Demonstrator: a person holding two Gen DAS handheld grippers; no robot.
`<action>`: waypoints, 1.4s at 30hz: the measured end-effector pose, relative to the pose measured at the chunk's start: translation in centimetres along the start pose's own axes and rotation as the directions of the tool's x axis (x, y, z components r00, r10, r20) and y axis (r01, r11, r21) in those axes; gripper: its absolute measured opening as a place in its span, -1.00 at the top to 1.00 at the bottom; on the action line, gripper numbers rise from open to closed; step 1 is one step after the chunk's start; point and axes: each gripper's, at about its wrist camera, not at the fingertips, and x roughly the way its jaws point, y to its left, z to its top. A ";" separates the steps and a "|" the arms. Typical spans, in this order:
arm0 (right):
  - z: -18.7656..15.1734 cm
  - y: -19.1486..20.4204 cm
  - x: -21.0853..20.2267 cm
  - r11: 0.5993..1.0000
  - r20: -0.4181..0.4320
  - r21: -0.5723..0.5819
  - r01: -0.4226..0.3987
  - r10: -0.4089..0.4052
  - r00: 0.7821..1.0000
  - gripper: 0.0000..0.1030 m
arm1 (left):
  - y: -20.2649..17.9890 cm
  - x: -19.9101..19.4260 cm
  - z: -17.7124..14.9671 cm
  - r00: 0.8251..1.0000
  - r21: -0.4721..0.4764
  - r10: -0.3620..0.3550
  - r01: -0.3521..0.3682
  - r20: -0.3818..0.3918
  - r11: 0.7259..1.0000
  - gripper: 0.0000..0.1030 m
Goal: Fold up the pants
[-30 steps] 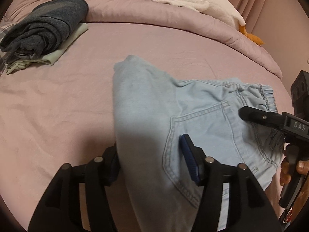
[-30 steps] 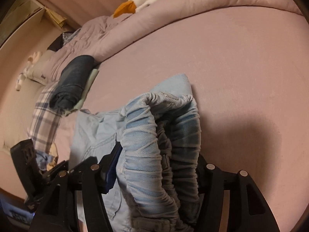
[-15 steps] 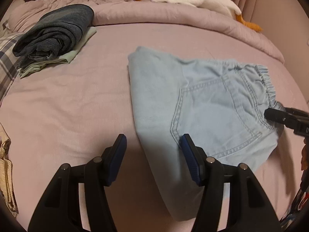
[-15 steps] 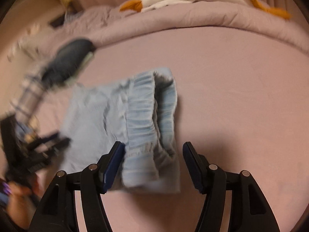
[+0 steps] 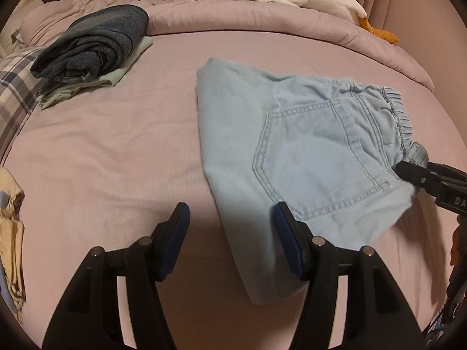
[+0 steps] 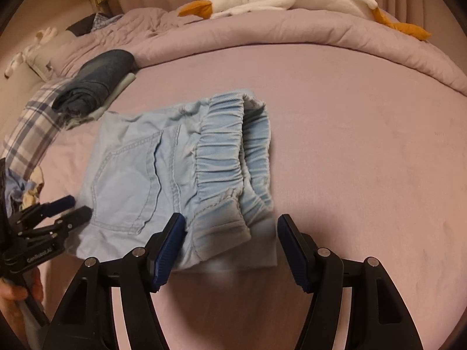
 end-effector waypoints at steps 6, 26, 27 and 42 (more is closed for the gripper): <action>-0.3 0.1 1.3 1.000 -0.005 -0.016 0.025 -0.025 1.000 -0.34 | -0.8 0.4 -0.2 0.999 0.030 0.050 -0.050 0.015 0.998 -0.23; -0.4 1.7 -2.4 0.995 0.061 -0.025 0.093 -0.091 0.994 -0.38 | 0.8 -1.8 -0.7 0.995 -0.162 0.089 -0.095 -0.041 0.982 -0.99; -0.5 1.7 -2.8 0.996 0.068 -0.025 0.089 -0.087 0.994 -0.38 | 0.8 -2.2 -0.6 0.996 -0.166 0.081 -0.086 -0.032 0.982 -0.99; -1.8 5.0 -10.2 0.991 0.140 -0.129 0.029 -0.011 0.990 -0.82 | -1.1 -12.5 -0.7 0.990 -0.149 0.095 -0.078 0.107 0.986 -0.99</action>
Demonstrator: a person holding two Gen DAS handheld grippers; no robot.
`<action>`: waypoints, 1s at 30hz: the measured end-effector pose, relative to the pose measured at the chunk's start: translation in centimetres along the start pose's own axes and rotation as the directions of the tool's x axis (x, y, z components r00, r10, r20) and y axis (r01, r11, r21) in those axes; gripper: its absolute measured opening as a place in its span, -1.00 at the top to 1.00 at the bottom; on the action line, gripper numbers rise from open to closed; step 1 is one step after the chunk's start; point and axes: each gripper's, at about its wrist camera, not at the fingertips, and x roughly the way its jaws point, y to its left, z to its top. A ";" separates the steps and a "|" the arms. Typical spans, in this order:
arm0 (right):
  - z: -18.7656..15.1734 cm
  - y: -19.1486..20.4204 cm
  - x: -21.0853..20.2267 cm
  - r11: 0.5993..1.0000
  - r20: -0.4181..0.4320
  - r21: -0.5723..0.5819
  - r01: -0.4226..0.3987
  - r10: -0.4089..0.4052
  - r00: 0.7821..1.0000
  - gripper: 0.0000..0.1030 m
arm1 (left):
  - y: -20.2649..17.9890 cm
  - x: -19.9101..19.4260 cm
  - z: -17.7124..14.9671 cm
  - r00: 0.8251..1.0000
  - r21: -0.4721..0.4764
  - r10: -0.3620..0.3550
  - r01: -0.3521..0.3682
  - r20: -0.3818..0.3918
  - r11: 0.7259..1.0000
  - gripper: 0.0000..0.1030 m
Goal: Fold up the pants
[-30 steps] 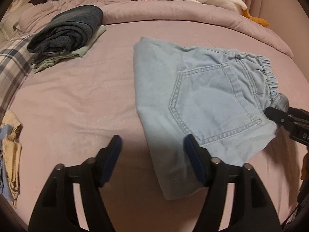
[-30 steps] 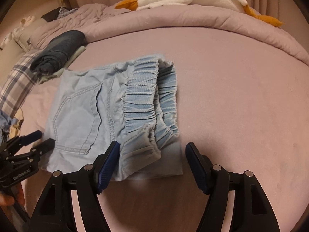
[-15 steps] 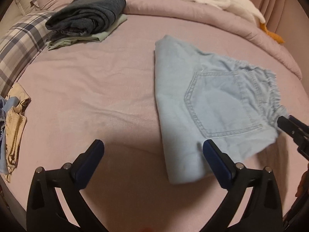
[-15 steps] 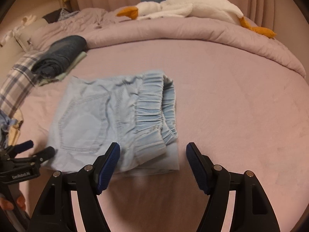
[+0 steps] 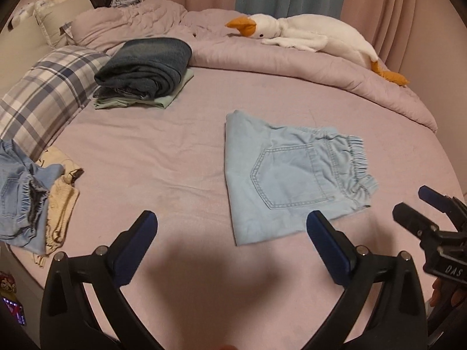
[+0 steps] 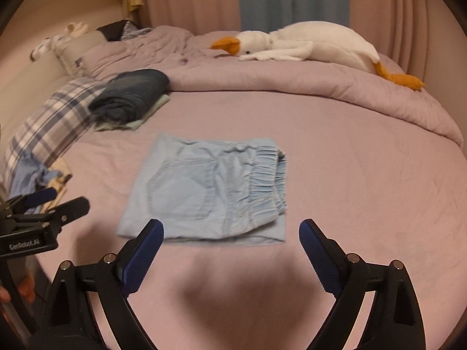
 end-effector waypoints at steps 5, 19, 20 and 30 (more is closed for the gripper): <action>0.0 1.1 -2.4 0.998 0.029 -0.020 -0.060 0.060 0.998 -0.98 | -0.2 -1.7 -0.2 1.000 0.010 0.001 -0.001 -0.007 1.000 -0.99; 0.2 3.3 -6.1 0.996 0.057 -0.027 -0.081 0.083 0.995 -0.98 | -1.0 -6.5 -0.5 0.998 0.043 0.017 -0.019 0.058 0.999 -0.99; 0.1 3.3 -6.2 0.996 0.063 -0.032 -0.078 0.080 0.995 -0.98 | -1.1 -6.7 -0.5 0.998 0.045 0.017 -0.019 0.060 0.999 -0.99; -0.2 3.1 -6.4 0.996 0.060 -0.013 -0.085 0.086 0.994 -0.98 | -2.0 -7.2 -0.7 0.997 0.079 0.031 -0.036 0.069 0.996 -0.99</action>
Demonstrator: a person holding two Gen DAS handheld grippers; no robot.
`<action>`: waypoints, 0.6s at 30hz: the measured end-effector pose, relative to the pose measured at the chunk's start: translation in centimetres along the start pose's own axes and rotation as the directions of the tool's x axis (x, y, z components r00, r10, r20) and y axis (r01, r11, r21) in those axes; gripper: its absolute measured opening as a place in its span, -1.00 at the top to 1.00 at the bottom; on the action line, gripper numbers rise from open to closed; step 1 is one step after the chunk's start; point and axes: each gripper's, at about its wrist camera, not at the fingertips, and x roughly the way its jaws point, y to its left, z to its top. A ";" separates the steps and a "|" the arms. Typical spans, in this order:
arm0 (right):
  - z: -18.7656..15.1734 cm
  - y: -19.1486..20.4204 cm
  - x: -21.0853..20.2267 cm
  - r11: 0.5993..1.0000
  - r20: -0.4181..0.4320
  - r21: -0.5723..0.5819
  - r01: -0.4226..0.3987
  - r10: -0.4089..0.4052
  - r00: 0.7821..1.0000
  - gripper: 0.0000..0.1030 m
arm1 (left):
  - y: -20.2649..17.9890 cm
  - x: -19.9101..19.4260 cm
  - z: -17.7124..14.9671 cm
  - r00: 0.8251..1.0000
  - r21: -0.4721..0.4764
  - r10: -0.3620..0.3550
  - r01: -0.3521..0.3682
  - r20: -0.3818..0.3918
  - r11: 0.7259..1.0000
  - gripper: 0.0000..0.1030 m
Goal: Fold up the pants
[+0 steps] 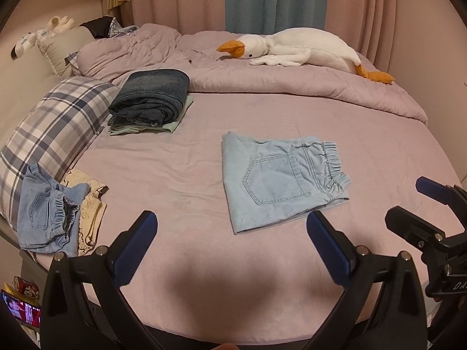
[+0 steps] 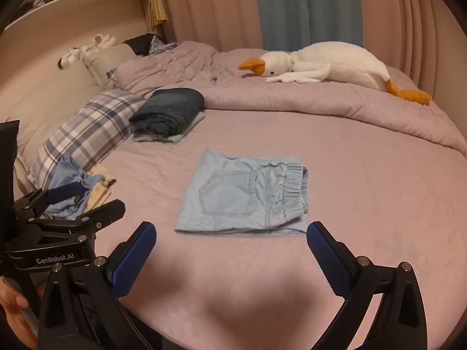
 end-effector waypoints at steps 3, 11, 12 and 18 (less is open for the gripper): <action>0.1 0.0 -0.1 1.000 0.000 0.000 0.003 -0.003 1.000 -0.98 | -0.1 0.0 0.0 1.000 0.005 -0.002 0.002 0.002 1.000 -0.99; 0.2 -0.1 -0.2 1.000 0.001 0.004 0.004 -0.004 1.000 -0.98 | -0.6 0.3 0.1 1.000 0.008 -0.023 0.023 -0.012 1.000 -0.99; 0.1 -0.1 -0.2 1.000 0.001 0.003 0.005 -0.005 1.000 -0.98 | -0.6 0.4 0.1 1.000 0.008 -0.022 0.022 -0.013 1.000 -0.99; 0.2 -0.5 -0.1 1.000 -0.004 0.003 0.004 -0.004 1.000 -0.98 | -0.6 0.4 0.1 1.000 0.008 -0.024 0.024 -0.014 1.000 -0.99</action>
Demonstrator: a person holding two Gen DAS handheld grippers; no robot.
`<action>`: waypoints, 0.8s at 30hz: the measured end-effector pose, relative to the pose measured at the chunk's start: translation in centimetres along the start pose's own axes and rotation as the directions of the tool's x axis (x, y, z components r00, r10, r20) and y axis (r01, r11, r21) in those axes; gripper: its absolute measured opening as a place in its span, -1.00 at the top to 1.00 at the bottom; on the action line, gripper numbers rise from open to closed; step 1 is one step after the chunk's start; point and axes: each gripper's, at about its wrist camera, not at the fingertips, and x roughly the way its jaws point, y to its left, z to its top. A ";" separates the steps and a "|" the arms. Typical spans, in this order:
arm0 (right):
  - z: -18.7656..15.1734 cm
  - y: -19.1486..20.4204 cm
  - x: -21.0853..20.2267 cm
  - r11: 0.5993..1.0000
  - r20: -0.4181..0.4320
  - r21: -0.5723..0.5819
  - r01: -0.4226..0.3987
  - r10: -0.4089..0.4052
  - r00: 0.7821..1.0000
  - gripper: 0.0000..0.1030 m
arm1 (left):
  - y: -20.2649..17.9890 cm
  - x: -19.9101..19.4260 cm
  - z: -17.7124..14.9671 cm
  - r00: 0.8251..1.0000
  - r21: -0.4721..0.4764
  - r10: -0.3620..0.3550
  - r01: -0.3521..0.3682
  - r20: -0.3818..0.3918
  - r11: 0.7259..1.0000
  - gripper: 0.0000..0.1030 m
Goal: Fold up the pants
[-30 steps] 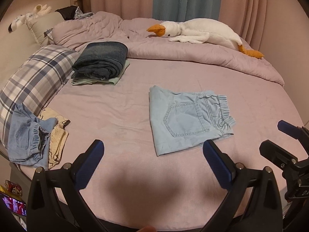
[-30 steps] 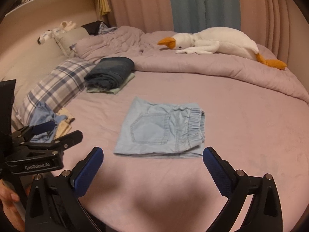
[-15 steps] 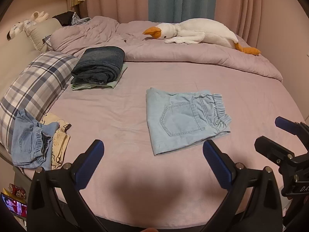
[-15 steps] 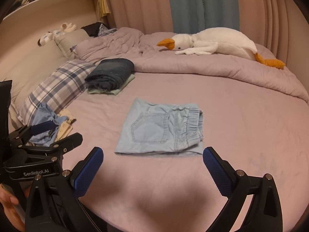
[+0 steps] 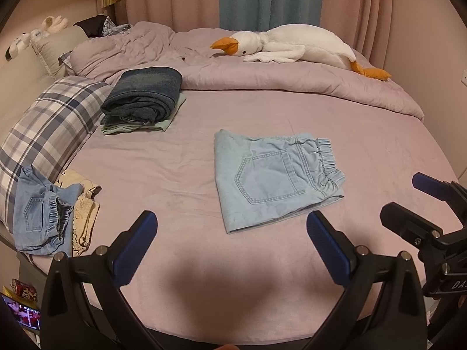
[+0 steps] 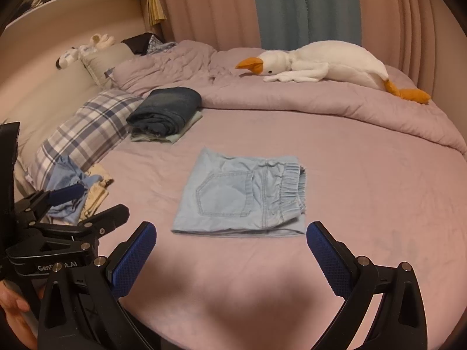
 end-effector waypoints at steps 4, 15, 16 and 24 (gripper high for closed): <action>0.1 -0.1 0.1 1.000 -0.003 0.001 -0.002 0.002 1.000 -0.98 | -0.1 0.0 -0.1 1.000 0.000 0.002 -0.002 -0.002 1.000 -0.99; 0.0 0.3 0.2 1.000 -0.008 -0.011 0.009 -0.009 1.000 -0.98 | 0.0 0.0 -0.2 1.000 0.000 -0.002 0.002 -0.004 1.000 -0.99; 0.0 0.4 0.2 1.000 -0.007 -0.010 0.009 -0.009 1.000 -0.98 | 0.1 0.1 -0.2 1.000 0.001 -0.004 0.004 -0.004 1.000 -0.99; 0.0 0.5 0.2 1.000 -0.009 -0.010 0.009 -0.009 1.000 -0.98 | 0.2 0.2 -0.2 1.000 0.000 -0.010 0.010 -0.008 1.000 -0.99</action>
